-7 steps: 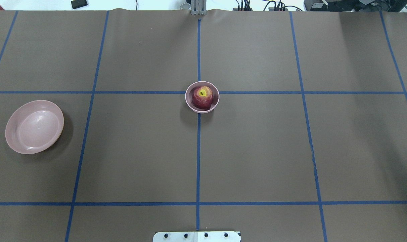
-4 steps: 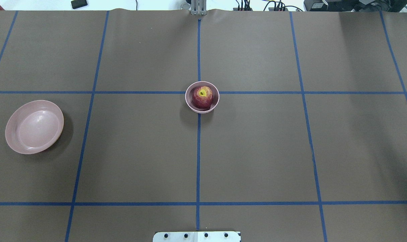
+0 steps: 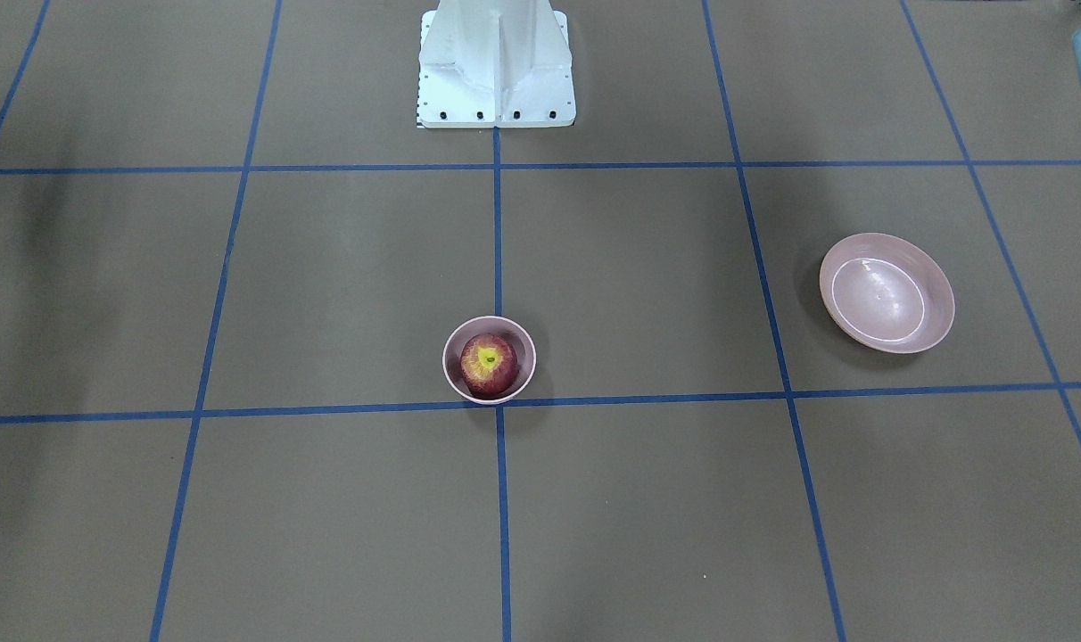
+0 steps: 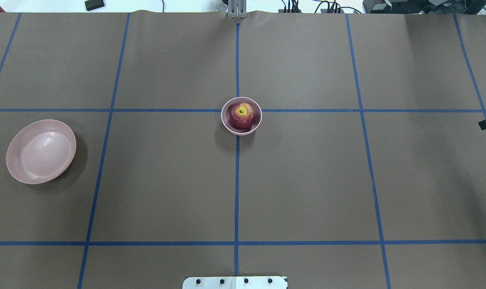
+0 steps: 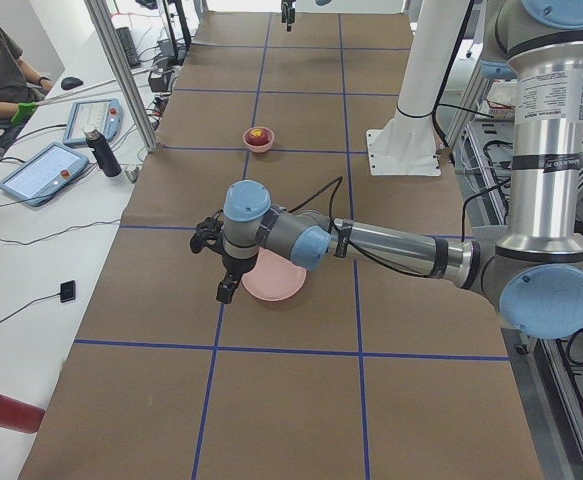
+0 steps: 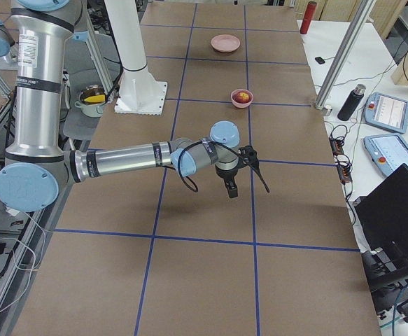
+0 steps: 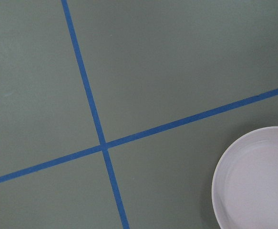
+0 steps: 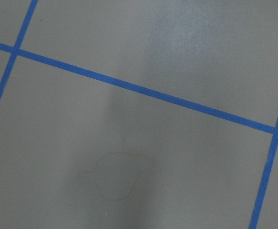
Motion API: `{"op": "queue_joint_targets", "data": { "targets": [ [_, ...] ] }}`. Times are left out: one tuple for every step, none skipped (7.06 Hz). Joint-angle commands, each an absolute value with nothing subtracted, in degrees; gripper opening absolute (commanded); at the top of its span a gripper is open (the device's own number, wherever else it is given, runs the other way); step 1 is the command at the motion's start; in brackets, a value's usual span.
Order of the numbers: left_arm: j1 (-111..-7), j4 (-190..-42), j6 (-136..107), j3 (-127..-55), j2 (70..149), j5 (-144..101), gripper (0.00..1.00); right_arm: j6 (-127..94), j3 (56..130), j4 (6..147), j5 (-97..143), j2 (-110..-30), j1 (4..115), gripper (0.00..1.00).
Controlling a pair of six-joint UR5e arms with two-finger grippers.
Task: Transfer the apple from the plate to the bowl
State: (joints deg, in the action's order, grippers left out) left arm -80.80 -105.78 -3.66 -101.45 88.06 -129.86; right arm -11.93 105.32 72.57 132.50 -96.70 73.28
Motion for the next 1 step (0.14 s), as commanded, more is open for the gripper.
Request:
{"op": "queue_joint_targets", "data": {
  "targets": [
    [-80.59,-107.4,-4.04,-101.16,87.63,-129.46,0.98,-12.13,105.56,72.51,133.33,-96.59,73.3,1.0]
  ]
}}
